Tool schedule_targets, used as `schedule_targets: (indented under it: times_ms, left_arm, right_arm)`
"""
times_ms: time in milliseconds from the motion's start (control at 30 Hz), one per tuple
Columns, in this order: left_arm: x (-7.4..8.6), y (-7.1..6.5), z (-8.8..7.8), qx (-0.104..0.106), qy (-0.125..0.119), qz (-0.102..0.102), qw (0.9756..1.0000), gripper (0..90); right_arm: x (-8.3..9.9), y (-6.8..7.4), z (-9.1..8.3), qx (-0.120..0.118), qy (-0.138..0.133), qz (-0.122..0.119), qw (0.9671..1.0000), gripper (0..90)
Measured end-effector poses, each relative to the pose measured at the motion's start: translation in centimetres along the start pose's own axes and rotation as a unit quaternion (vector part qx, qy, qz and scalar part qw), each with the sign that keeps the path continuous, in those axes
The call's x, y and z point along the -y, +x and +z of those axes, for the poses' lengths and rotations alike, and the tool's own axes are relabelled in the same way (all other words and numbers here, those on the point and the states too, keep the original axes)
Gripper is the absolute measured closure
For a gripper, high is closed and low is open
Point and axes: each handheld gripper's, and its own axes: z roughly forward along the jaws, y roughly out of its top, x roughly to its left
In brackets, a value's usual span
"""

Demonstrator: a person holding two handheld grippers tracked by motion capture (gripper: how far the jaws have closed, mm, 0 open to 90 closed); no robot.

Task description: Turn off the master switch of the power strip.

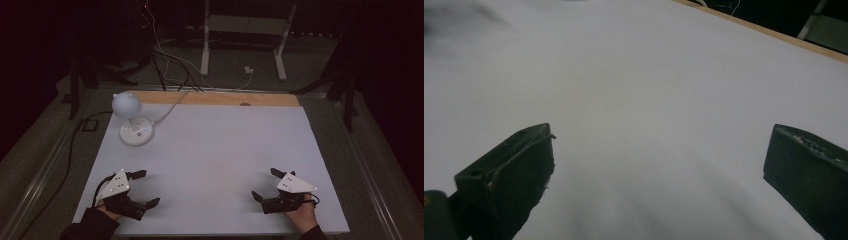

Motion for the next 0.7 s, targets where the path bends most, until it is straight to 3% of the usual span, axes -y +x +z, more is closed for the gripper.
schedule_targets:
  times_ms: [467,700]
  left_arm:
    - [-0.05,-0.53,0.54,0.015,0.02,0.011,0.9996,0.2]
    - [-0.1,-0.48,0.78,0.013,0.029,0.003,0.9995,0.2]
  right_arm:
    - [-0.47,0.29,-0.34,0.004,-0.009,-0.003,1.0,0.0]
    - [-0.68,0.59,-0.5,0.006,-0.016,-0.002,0.9999,0.0]
